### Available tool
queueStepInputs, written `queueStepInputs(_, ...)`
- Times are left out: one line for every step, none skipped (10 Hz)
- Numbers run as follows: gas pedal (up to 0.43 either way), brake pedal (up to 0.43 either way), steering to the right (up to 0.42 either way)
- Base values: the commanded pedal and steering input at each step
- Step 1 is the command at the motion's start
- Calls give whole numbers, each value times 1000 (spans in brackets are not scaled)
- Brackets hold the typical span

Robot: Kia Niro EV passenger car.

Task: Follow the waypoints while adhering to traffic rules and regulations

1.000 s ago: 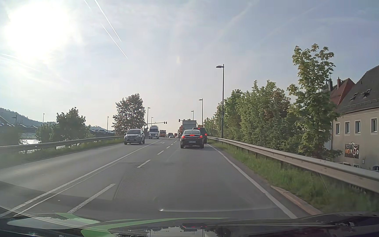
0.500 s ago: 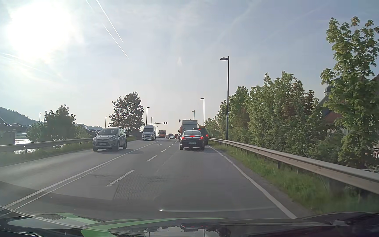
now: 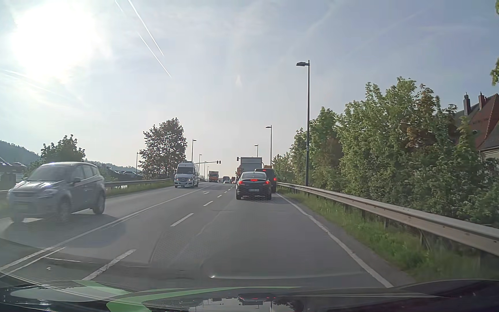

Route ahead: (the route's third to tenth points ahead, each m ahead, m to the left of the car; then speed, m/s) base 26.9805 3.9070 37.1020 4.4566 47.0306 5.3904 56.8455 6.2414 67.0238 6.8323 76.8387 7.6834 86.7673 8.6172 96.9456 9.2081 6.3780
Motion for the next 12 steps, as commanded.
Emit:
queueStepInputs(0, 146, -5)
queueStepInputs(0, 134, -5)
queueStepInputs(0, 140, -5)
queueStepInputs(0, 159, -5)
queueStepInputs(0, 165, -5)
queueStepInputs(0, 171, -5)
queueStepInputs(0, 171, -5)
queueStepInputs(0, 134, -5)
queueStepInputs(0, 116, -4)
queueStepInputs(0, 104, -4)
queueStepInputs(0, 104, -3)
queueStepInputs(0, 110, -2)
